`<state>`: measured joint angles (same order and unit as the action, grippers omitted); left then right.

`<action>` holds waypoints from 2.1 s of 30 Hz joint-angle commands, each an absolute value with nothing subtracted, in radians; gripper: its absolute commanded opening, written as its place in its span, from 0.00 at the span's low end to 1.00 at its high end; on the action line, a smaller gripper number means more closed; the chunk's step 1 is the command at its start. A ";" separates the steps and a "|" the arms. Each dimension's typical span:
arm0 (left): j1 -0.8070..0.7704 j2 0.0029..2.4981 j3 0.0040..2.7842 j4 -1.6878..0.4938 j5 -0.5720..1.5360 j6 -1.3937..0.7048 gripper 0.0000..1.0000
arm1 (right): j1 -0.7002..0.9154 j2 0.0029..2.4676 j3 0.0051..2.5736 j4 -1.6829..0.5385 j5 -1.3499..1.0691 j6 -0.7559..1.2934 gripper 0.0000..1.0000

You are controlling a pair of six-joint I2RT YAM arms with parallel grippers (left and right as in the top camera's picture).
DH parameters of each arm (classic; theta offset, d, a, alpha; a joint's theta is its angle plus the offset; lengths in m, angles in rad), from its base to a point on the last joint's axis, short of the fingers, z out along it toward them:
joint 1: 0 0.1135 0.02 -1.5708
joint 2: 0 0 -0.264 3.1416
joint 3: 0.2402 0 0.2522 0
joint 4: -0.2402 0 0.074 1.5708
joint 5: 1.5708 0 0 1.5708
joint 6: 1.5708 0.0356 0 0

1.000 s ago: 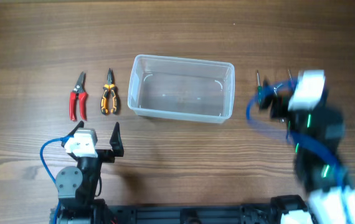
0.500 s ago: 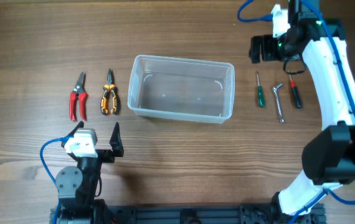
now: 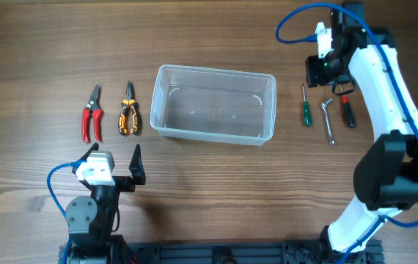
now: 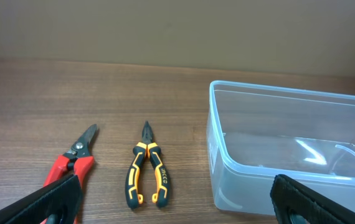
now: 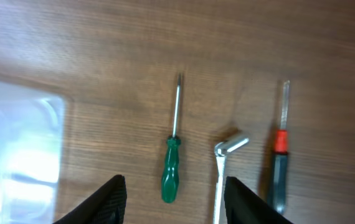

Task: Pack container
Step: 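Reach right gripper to green screwdriver and grasp its handle, then lift green screwdriver with right gripper and drop it into container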

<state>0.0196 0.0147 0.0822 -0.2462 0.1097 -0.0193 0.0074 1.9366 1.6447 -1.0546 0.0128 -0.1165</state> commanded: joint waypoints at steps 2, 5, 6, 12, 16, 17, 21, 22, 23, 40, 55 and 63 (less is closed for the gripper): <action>0.020 0.007 0.076 -0.243 0.111 -0.004 1.00 | 0.002 2.030 1.551 -1.031 0.026 -0.131 0.50; 0.020 0.007 0.076 -0.243 0.111 -0.004 1.00 | 0.002 2.076 1.531 -1.026 0.026 -0.132 0.50; 0.020 0.007 0.076 -0.243 0.111 -0.004 1.00 | 0.002 2.088 1.530 -1.026 0.026 -0.131 0.50; 0.020 0.007 0.076 -0.243 0.111 -0.004 1.00 | 0.002 2.104 1.529 -1.013 0.026 -0.131 0.50; 0.020 0.007 0.076 -0.243 0.111 -0.004 1.00 | 0.002 2.104 1.529 -1.005 0.026 -0.128 0.49; 0.020 0.007 0.076 -0.243 0.111 -0.004 1.00 | 0.002 2.104 1.529 -1.002 0.026 -0.128 0.49; 0.020 0.007 0.076 -0.243 0.111 -0.004 1.00 | 0.002 2.104 1.529 -0.998 0.026 -0.128 0.48; 0.020 0.007 0.076 -0.243 0.111 -0.004 1.00 | 0.002 2.104 1.528 -0.995 0.026 -0.128 0.48; 0.020 0.007 0.076 -0.243 0.111 -0.004 1.00 | 0.002 2.104 1.523 -0.987 0.026 -0.127 0.48; 0.020 0.007 0.076 -0.243 0.111 -0.004 1.00 | 0.002 2.103 1.384 -0.890 0.030 -0.101 0.04; 0.020 0.007 0.076 -0.243 0.111 -0.004 1.00 | 0.016 1.965 2.077 -1.152 -0.015 -0.111 0.04; 0.020 0.007 0.076 -0.243 0.111 -0.004 1.00 | 0.263 1.858 2.161 -1.217 -0.338 -0.337 0.04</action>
